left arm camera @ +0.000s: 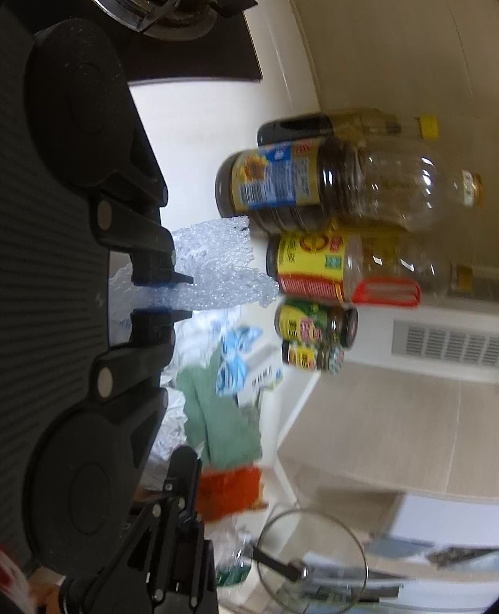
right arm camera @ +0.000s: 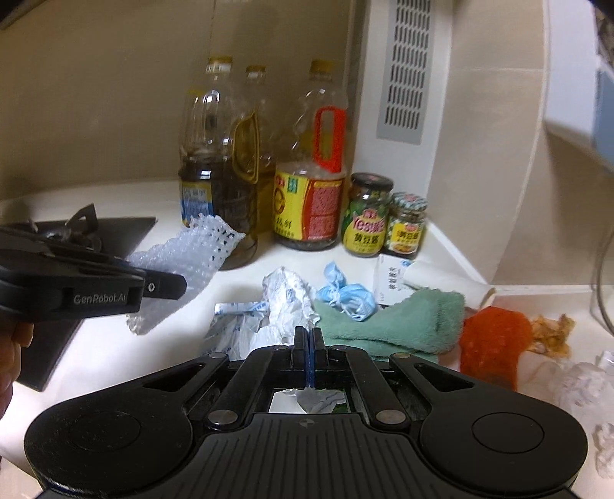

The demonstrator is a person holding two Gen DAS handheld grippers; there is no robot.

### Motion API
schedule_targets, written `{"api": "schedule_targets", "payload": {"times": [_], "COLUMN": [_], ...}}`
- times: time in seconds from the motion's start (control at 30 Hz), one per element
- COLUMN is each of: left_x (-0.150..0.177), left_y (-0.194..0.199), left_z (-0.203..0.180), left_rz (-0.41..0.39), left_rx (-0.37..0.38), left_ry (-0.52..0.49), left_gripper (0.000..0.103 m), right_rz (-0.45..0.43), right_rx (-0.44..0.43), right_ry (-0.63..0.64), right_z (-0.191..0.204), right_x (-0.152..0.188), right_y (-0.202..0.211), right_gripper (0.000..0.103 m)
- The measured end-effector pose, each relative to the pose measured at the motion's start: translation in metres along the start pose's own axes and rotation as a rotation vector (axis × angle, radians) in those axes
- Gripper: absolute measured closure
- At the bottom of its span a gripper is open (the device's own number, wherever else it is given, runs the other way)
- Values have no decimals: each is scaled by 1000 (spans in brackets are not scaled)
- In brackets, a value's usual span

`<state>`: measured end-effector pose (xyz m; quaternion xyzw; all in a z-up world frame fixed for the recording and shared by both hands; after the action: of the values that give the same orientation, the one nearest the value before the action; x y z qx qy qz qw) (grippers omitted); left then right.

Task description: Collect trash

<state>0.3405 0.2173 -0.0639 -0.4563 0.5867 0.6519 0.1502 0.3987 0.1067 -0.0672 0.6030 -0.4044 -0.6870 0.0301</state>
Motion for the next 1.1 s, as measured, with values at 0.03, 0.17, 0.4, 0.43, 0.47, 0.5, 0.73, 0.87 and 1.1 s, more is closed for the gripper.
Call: {"api": "schedule_targets", "payload": {"times": [0.03, 0.17, 0.4, 0.43, 0.47, 0.5, 0.73, 0.87, 1.1], "left_x": [1, 6, 34, 39, 45, 51, 105, 137, 194], "left_y": [4, 22, 48, 50, 53, 55, 68, 66, 25], "left_z": [-4, -26, -80, -89, -98, -107, -155, -172, -173], "left_rz": [-5, -15, 4, 8, 12, 16, 86, 151, 319], "left_rx": [10, 33, 68, 73, 77, 82, 114, 144, 194], "left_ry": [-5, -23, -27, -35, -40, -43, -44, -52, -63], "left_gripper": [95, 95, 95, 95, 95, 95, 95, 95, 95], "right_rz": [-7, -25, -39, -40, -41, -39, 13, 74, 214], "right_rx": [6, 11, 7, 11, 14, 16, -11, -27, 17], "right_ry": [-3, -22, -31, -31, -30, -31, -28, -37, -90], "right_z": [-1, -8, -36, -40, -44, -48, -63, -61, -55], "right_x": [0, 5, 31, 36, 42, 48, 100, 132, 196], "right_y": [6, 28, 73, 79, 86, 92, 120, 121, 100], "right_gripper": [103, 103, 103, 103, 103, 103, 103, 103, 103]}}
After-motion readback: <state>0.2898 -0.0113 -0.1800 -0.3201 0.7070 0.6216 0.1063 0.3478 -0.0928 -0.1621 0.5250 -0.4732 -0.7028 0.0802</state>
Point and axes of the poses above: each gripper's, at about its wrist camera, not at the fingertips, and y roughly against the way its jaws point, z to its left, x to its underside, the point moved 9 cm from there along -y, roughly the way its jaws point, and after that the axes turned 5 degrees about z, right-handed, at the moved point
